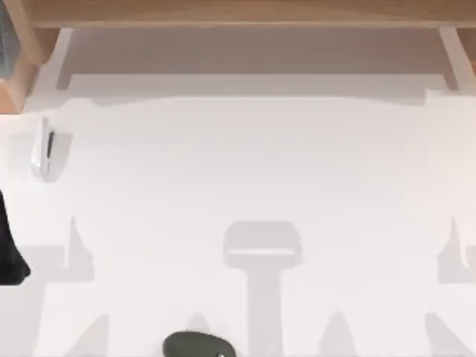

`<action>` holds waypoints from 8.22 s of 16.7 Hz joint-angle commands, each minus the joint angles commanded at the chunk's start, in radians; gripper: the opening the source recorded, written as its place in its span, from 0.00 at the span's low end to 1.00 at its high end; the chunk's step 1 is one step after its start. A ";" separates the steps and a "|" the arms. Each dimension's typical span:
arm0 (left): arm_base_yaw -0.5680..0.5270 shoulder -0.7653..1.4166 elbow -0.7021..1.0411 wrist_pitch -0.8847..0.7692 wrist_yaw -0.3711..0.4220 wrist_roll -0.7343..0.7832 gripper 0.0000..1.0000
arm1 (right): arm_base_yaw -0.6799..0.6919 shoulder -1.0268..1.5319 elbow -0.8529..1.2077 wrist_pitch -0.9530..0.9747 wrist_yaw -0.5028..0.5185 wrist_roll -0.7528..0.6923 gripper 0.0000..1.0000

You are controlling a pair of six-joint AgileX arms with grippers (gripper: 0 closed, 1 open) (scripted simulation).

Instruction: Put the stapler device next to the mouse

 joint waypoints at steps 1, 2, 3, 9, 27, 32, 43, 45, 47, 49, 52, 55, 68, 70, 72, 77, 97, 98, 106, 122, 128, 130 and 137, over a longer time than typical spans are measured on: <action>0.000 0.000 0.000 0.000 0.000 0.000 1.00 | 0.000 0.000 0.000 0.000 0.000 0.000 1.00; 0.000 0.000 0.000 0.000 0.000 0.000 1.00 | 0.000 0.000 0.000 0.000 0.000 0.000 1.00; 0.000 0.010 0.010 -0.006 0.000 -0.001 1.00 | 0.000 0.000 0.000 0.000 0.000 0.000 1.00; 0.002 0.291 0.284 -0.161 0.000 -0.015 1.00 | 0.000 0.000 0.000 0.000 0.000 0.000 1.00; 0.003 2.083 1.690 -0.993 -0.012 -0.041 1.00 | 0.000 0.000 0.000 0.000 0.000 0.000 1.00; 0.003 2.245 1.843 -1.068 -0.005 -0.046 1.00 | 0.000 0.000 0.000 0.000 0.000 0.000 1.00; -0.025 2.217 1.726 -0.984 -0.009 -0.076 1.00 | 0.000 0.000 0.000 0.000 0.000 0.000 1.00; -0.022 2.238 1.702 -0.941 -0.009 -0.074 1.00 | 0.000 0.000 0.000 0.000 0.000 0.000 1.00; -0.012 2.284 1.713 -0.934 -0.007 -0.063 1.00 | 0.000 0.000 0.000 0.000 0.000 0.000 1.00; -0.001 2.312 1.747 -0.924 -0.005 -0.050 1.00 | 0.000 0.000 0.000 0.000 0.000 0.000 1.00; 0.004 2.318 1.763 -0.916 -0.004 -0.044 1.00 | 0.000 0.000 0.000 0.000 0.000 0.000 1.00; 0.004 2.318 1.763 -0.916 -0.004 -0.044 0.92 | 0.000 0.000 0.000 0.000 0.000 0.000 1.00; 0.004 2.318 1.763 -0.916 -0.004 -0.044 0.00 | 0.000 0.000 0.000 0.000 0.000 0.000 1.00; 0.004 2.318 1.763 -0.916 -0.004 -0.044 0.00 | 0.000 0.000 0.000 0.000 0.000 0.000 1.00; 0.004 2.318 1.763 -0.916 -0.004 -0.044 0.00 | 0.000 0.000 0.000 0.000 0.000 0.000 1.00; 0.001 2.317 1.762 -0.917 -0.004 -0.044 0.00 | 0.000 0.000 0.000 0.000 0.000 0.000 1.00; -0.004 2.281 1.825 -1.013 -0.007 -0.045 0.00 | 0.000 0.000 0.000 0.000 0.000 0.000 1.00; -0.007 2.273 1.814 -1.010 -0.013 -0.056 0.00 | 0.000 0.000 0.000 0.000 0.000 0.000 1.00; -0.298 2.090 1.537 -0.854 -0.084 -0.376 0.00 | 0.000 0.000 0.000 0.000 0.000 0.000 1.00; -0.660 1.899 1.242 -0.714 -0.077 -0.624 0.00 | 0.000 0.000 0.000 0.000 0.000 0.000 1.00; -0.660 1.890 1.254 -0.690 -0.080 -0.623 0.00 | 0.000 0.000 0.000 0.000 0.000 0.000 1.00; -0.660 1.887 1.259 -0.678 -0.081 -0.623 0.00 | 0.000 0.000 0.000 0.000 0.000 0.000 1.00; -0.659 1.884 1.270 -0.631 -0.085 -0.621 0.00 | 0.000 0.000 0.000 0.000 0.000 0.000 1.00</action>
